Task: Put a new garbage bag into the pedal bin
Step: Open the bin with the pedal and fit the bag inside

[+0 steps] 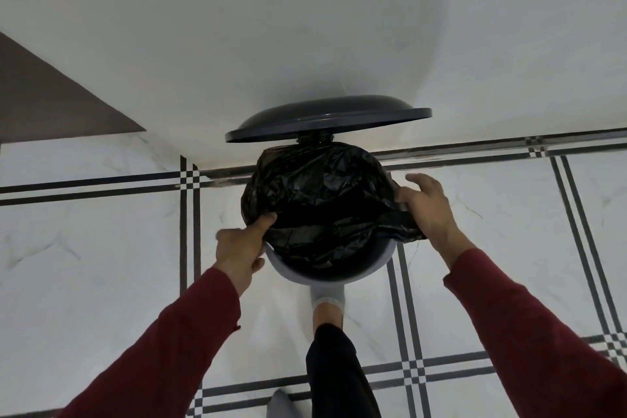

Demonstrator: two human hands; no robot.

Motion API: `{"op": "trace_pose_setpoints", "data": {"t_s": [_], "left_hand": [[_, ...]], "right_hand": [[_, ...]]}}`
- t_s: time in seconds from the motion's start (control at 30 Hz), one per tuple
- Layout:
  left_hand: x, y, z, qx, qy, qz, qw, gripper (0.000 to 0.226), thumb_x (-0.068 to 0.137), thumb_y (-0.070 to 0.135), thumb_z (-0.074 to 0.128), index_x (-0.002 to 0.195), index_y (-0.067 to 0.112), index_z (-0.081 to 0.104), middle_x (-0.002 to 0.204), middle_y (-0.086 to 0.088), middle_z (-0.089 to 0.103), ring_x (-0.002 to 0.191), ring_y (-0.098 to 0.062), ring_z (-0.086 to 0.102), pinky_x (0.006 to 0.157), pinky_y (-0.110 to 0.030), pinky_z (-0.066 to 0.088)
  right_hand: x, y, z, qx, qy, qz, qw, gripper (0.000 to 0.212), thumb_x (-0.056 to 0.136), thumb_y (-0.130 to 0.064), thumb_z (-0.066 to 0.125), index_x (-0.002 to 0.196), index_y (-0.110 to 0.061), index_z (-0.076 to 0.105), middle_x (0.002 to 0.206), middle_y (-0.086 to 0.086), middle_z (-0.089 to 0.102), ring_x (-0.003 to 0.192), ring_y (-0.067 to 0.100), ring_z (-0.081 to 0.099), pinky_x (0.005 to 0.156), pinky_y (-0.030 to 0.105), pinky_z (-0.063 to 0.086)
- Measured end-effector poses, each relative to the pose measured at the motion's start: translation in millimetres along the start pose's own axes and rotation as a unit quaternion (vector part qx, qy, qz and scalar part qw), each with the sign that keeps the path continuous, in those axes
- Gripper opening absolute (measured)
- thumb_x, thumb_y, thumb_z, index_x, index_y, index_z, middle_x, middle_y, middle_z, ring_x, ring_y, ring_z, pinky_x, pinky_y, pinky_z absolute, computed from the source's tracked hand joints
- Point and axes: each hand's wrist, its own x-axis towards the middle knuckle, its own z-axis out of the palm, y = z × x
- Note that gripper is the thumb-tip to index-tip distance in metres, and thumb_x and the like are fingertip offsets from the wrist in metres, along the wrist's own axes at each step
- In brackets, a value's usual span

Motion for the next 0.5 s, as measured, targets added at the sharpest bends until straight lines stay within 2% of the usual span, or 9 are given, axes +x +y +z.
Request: {"op": "trace_pose_setpoints", "data": {"t_s": [0.07, 0.1, 0.17, 0.23, 0.27, 0.33, 0.4, 0.47, 0.5], "left_hand": [[-6.7, -6.0, 1.2, -0.028, -0.015, -0.009, 0.999, 0.037, 0.084, 0.021, 0.080, 0.110, -0.003, 0.067, 0.081, -0.009, 0.067, 0.067, -0.017, 0.063, 0.047, -0.024, 0.052], [-8.1, -7.7, 1.0, -0.040, -0.021, -0.012, 0.999, 0.026, 0.088, 0.011, 0.075, 0.106, -0.005, 0.068, 0.080, -0.010, 0.068, 0.063, -0.016, 0.063, 0.045, -0.022, 0.053], [-9.0, -9.7, -3.2, -0.088, -0.055, -0.033, 0.994, 0.013, 0.091, 0.003, 0.068, 0.103, -0.001, 0.068, 0.085, -0.012, 0.068, 0.066, -0.016, 0.064, 0.051, -0.025, 0.058], [-11.6, -9.0, -11.4, -0.149, -0.111, -0.080, 0.979, 0.007, 0.095, 0.002, 0.061, 0.100, 0.006, 0.064, 0.086, -0.010, 0.066, 0.074, -0.018, 0.063, 0.068, -0.034, 0.059], [-13.4, -9.9, -17.7, -0.176, -0.134, -0.106, 0.969, 0.008, 0.096, 0.001, 0.058, 0.099, 0.007, 0.063, 0.089, -0.010, 0.065, 0.080, -0.019, 0.063, 0.075, -0.039, 0.058], [-17.4, -12.9, -28.4, -0.206, -0.164, -0.144, 0.954, 0.013, 0.096, -0.003, 0.053, 0.100, 0.005, 0.062, 0.097, -0.016, 0.067, 0.091, -0.026, 0.064, 0.082, -0.046, 0.056], [-19.8, -20.6, -36.3, -0.230, -0.179, -0.162, 0.943, 0.016, 0.096, -0.006, 0.050, 0.104, 0.001, 0.061, 0.102, -0.021, 0.067, 0.094, -0.032, 0.066, 0.082, -0.050, 0.058], [-20.8, -28.9, -38.0, -0.269, -0.197, -0.164, 0.928, 0.015, 0.098, -0.006, 0.049, 0.106, -0.003, 0.062, 0.099, -0.023, 0.069, 0.089, -0.032, 0.068, 0.074, -0.046, 0.064], [-20.5, -32.5, -37.7, -0.293, -0.204, -0.157, 0.921, 0.015, 0.099, -0.004, 0.050, 0.105, -0.003, 0.063, 0.095, -0.021, 0.071, 0.085, -0.030, 0.069, 0.070, -0.041, 0.065]], "right_hand": [[-14.3, 7.2, 0.5, -0.037, 0.052, 0.038, 0.997, 0.059, 0.073, -0.056, 0.053, 0.126, -0.034, 0.063, 0.147, -0.004, 0.042, 0.138, 0.028, 0.043, 0.115, 0.050, 0.037], [-20.7, 11.8, 1.7, -0.065, 0.065, 0.065, 0.994, 0.059, 0.076, -0.058, 0.051, 0.127, -0.030, 0.063, 0.141, 0.001, 0.043, 0.134, 0.032, 0.047, 0.112, 0.049, 0.040], [-29.0, 21.6, 2.9, -0.070, 0.059, 0.115, 0.989, 0.049, 0.081, -0.049, 0.054, 0.121, -0.022, 0.064, 0.122, 0.005, 0.052, 0.111, 0.032, 0.060, 0.096, 0.044, 0.053], [-29.8, 28.9, 0.2, 0.058, 0.035, 0.177, 0.982, 0.026, 0.087, -0.031, 0.059, 0.104, -0.012, 0.064, 0.107, 0.007, 0.062, 0.081, 0.024, 0.063, 0.069, 0.034, 0.057], [-29.1, 32.6, -1.7, 0.153, 0.009, 0.218, 0.964, 0.012, 0.091, -0.020, 0.059, 0.097, -0.009, 0.062, 0.102, 0.009, 0.063, 0.073, 0.022, 0.060, 0.062, 0.031, 0.053], [-27.6, 37.5, -5.5, 0.335, -0.040, 0.283, 0.898, 0.009, 0.097, -0.005, 0.053, 0.096, -0.008, 0.061, 0.100, 0.012, 0.062, 0.077, 0.023, 0.062, 0.064, 0.035, 0.056], [-27.5, 44.8, -8.8, 0.477, -0.057, 0.323, 0.816, 0.017, 0.099, 0.004, 0.043, 0.103, -0.008, 0.055, 0.103, 0.013, 0.064, 0.088, 0.028, 0.067, 0.078, 0.045, 0.061], [-28.2, 51.9, -11.3, 0.567, -0.049, 0.347, 0.745, 0.025, 0.098, 0.009, 0.036, 0.102, -0.011, 0.049, 0.109, 0.013, 0.066, 0.093, 0.028, 0.070, 0.093, 0.048, 0.056], [-29.9, 54.4, -12.1, 0.590, -0.044, 0.357, 0.723, 0.028, 0.098, 0.011, 0.034, 0.099, -0.013, 0.049, 0.112, 0.014, 0.066, 0.094, 0.027, 0.070, 0.093, 0.048, 0.055]]}}
